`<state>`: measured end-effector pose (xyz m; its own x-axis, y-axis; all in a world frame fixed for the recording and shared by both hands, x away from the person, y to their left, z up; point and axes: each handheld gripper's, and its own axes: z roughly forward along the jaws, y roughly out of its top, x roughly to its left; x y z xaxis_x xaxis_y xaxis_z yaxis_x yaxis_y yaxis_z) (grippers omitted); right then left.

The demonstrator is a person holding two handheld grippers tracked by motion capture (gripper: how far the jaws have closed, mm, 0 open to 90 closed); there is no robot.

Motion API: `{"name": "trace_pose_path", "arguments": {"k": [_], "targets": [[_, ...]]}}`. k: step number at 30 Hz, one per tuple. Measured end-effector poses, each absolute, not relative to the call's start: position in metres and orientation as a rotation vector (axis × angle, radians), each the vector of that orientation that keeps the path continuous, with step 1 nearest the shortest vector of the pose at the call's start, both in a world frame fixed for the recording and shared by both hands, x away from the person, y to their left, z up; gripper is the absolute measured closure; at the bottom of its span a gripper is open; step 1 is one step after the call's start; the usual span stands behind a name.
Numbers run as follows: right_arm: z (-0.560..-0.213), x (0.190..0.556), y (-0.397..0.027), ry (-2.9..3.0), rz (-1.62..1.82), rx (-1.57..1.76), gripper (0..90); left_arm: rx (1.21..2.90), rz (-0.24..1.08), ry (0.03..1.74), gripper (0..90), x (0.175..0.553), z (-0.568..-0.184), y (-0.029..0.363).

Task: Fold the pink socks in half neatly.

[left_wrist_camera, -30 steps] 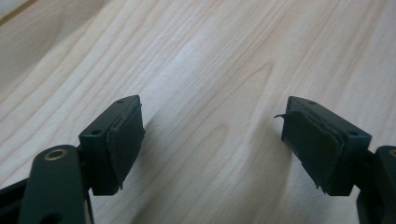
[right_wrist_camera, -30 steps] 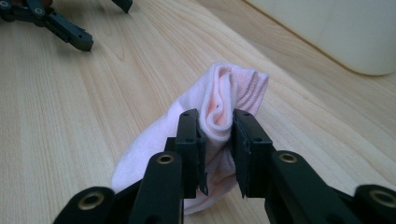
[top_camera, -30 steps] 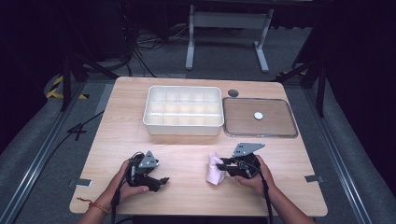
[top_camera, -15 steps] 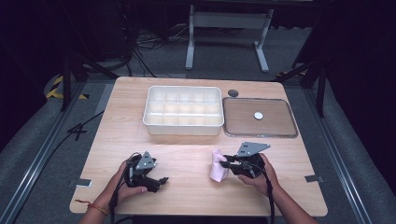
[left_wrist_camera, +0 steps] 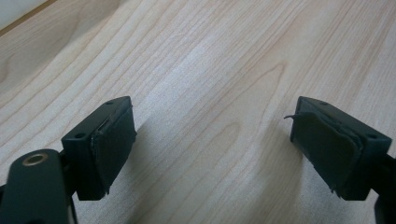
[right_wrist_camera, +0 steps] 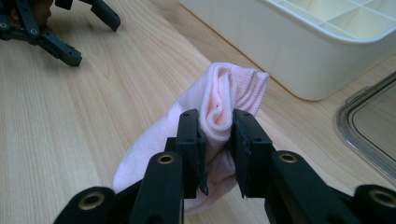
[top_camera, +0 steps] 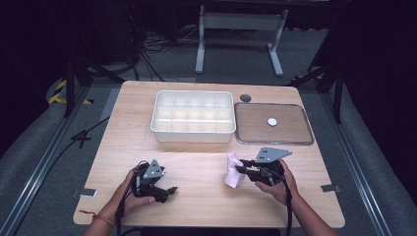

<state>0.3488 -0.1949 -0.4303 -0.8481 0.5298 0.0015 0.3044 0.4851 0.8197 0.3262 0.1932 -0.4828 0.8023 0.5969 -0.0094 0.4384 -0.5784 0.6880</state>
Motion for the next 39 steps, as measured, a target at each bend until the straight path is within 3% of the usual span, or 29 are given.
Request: {"name": "trace_pose_path", "arguments": {"k": [39], "targets": [[-0.398, 0.356, -0.207, 2.338, 1.352, 0.703, 74.0, 2.285, 0.280, 0.747, 12.4, 0.329, -0.483, 0.192]]}}
